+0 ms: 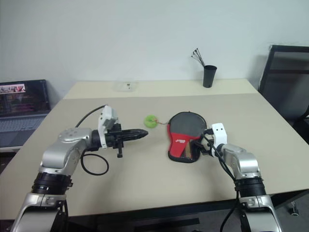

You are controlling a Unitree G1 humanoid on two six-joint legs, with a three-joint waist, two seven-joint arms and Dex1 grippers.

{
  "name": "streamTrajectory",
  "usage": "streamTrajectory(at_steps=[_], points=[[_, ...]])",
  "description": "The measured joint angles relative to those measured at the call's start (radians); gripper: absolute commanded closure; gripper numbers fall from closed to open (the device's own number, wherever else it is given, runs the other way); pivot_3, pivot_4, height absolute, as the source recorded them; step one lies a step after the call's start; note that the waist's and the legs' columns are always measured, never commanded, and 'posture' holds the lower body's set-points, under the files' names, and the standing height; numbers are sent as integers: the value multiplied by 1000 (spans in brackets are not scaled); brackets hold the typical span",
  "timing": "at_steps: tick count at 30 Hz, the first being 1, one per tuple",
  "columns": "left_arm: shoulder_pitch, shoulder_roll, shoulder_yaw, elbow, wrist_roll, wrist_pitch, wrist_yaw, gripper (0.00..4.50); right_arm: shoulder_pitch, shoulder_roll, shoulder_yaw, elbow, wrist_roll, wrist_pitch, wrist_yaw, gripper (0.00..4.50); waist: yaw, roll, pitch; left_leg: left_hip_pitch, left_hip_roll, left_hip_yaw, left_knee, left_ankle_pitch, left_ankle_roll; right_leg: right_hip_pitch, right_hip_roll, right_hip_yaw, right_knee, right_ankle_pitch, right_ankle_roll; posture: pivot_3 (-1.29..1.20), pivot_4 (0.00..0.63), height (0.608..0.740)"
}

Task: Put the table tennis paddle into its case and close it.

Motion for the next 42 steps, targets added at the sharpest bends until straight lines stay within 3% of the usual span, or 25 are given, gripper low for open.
streamTrajectory(at_steps=[16, 19, 31, 42], points=[[-10, -2, -11, -2, -1, 0, 2, 4500, -117, 35, 26, 208, -34, -87, 9, 46, -5, 0, 0, 3, 0, 1, 0, 0, 0, 1, 1, 1, 1, 0, 0, 0, 150, 740], [-8, -1, -10, -4, -1, 0, 2, 4500, -118, 31, 45, 209, -45, -89, 30, 589, -5, 0, 0, 3, 0, 1, 0, 0, 0, 1, 1, 1, 2, 0, 0, 0, 150, 740], [30, 35, -6, -22, -7, 2, 2, 4500, -90, 72, 105, 130, -67, -64, 64, 4342, -8, 0, 0, 4, 2, 1, -2, 0, 0, 1, 1, 1, 1, 0, -1, 0, 150, 740], [162, 116, 43, -73, -67, 39, -44, 4500, -149, 97, 129, 203, -86, -96, 145, 4468, -34, 0, 0, 6, 3, 1, -6, 0, 0, -1, 1, 2, 2, -2, -3, 0, 150, 740]])
